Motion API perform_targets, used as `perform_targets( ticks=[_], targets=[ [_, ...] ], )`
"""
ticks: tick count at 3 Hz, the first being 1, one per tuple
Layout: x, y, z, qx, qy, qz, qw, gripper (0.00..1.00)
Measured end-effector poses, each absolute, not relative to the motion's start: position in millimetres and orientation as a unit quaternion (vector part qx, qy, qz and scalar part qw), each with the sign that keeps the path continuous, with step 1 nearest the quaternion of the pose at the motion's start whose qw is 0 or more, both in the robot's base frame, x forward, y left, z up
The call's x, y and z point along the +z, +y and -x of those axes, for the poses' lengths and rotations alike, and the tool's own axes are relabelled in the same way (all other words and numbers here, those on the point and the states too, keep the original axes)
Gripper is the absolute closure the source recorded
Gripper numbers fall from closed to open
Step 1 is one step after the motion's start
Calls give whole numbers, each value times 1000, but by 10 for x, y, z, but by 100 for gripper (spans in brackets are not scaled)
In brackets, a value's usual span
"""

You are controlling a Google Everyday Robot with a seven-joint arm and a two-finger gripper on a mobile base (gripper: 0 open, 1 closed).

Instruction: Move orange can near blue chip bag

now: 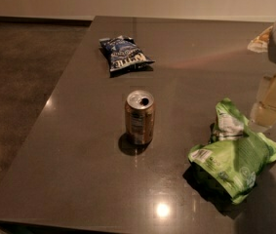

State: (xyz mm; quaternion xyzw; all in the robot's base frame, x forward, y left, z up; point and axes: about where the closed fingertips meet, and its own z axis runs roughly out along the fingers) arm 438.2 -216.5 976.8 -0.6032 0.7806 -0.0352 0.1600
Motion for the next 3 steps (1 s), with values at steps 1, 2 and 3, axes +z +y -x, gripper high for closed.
perform_targets(
  ticks=[1, 2, 3],
  targets=[
    [9769, -2165, -4382, -35, 781, 603, 160, 0],
    [9789, -2030, -4474, -23, 780, 602, 168, 0],
    [9788, -1661, -4567, 8, 770, 608, 195, 0]
  ],
)
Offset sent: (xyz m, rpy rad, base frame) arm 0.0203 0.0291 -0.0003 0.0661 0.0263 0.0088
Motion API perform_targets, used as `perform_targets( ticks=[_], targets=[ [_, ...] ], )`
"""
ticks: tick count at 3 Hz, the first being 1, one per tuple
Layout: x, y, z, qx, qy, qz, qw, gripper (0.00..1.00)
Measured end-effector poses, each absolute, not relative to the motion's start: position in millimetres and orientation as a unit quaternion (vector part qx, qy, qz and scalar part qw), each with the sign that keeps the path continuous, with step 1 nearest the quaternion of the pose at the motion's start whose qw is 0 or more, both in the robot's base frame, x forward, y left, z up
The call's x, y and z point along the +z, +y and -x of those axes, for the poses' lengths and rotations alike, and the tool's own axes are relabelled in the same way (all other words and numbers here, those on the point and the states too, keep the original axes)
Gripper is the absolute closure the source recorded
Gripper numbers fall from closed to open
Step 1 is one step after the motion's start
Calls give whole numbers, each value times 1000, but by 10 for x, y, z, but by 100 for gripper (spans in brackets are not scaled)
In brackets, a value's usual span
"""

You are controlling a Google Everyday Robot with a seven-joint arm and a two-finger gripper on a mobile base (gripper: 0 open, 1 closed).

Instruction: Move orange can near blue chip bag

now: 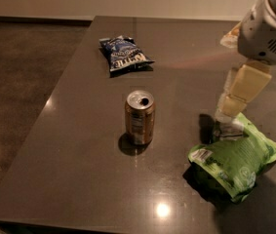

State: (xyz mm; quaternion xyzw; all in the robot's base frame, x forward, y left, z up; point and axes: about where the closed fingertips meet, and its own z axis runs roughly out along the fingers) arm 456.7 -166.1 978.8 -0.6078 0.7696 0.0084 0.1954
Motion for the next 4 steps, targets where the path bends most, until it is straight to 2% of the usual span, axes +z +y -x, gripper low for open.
perform_targets(
  ticks=[2, 4],
  targets=[
    [9534, -912, -4559, 88, 745, 622, 226, 0],
    [9230, -431, -4485, 138, 727, 629, 238, 0]
  ],
)
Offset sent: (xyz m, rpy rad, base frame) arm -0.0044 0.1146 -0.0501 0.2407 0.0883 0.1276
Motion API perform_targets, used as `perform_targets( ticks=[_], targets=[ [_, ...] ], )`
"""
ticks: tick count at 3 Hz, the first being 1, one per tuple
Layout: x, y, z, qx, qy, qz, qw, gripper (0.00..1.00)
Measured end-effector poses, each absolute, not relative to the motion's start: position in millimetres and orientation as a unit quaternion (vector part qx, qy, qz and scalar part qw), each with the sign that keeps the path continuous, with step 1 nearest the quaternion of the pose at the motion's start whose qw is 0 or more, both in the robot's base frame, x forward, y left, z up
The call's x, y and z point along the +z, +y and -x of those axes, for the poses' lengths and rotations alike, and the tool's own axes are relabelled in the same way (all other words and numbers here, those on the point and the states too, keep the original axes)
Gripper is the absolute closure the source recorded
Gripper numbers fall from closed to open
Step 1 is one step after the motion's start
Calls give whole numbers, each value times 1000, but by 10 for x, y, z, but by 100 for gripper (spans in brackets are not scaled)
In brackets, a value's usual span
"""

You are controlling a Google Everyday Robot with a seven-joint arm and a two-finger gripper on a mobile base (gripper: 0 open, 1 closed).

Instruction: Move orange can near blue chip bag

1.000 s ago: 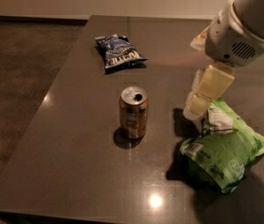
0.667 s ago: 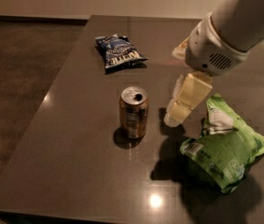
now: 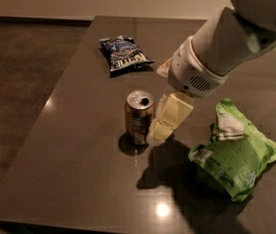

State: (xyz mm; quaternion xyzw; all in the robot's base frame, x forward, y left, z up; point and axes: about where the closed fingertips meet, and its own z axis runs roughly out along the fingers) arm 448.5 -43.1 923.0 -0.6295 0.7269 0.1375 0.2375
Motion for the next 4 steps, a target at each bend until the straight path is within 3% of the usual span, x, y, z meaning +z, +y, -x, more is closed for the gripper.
perform_targets(
  ticks=[2, 4],
  targets=[
    [9074, -151, -4511, 156, 716, 626, 266, 0],
    [9027, -125, -4574, 161, 718, 618, 275, 41]
  ],
)
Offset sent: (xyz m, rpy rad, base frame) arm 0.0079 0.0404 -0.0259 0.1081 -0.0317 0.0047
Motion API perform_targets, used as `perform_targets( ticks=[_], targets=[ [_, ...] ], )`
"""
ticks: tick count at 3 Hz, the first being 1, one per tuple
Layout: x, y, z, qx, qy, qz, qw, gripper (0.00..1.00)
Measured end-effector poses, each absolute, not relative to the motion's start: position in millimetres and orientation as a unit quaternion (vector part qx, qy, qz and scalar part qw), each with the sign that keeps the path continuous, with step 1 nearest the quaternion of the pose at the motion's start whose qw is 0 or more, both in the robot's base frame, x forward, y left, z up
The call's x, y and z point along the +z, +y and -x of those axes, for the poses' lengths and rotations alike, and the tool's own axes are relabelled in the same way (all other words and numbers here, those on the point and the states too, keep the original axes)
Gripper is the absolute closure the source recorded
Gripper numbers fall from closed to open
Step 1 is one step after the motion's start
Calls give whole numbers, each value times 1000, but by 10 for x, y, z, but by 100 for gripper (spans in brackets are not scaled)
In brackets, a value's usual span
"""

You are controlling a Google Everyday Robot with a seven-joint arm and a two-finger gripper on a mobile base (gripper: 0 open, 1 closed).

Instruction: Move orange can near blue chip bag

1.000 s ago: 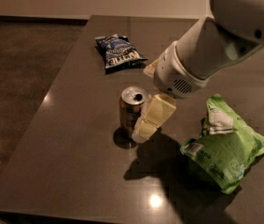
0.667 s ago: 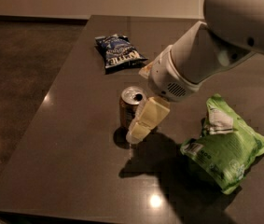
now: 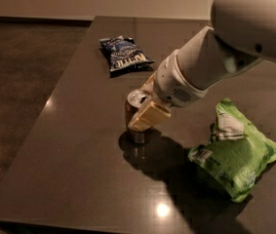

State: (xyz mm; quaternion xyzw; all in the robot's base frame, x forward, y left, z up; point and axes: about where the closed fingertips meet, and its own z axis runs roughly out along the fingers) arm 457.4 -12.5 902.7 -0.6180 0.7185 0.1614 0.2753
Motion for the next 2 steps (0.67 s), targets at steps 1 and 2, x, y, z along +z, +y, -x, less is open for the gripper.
perform_targets(
  ticks=[1, 2],
  targets=[
    [9113, -161, -4667, 159, 722, 612, 280, 65],
    [9268, -181, -4895, 154, 733, 597, 286, 87]
  ],
)
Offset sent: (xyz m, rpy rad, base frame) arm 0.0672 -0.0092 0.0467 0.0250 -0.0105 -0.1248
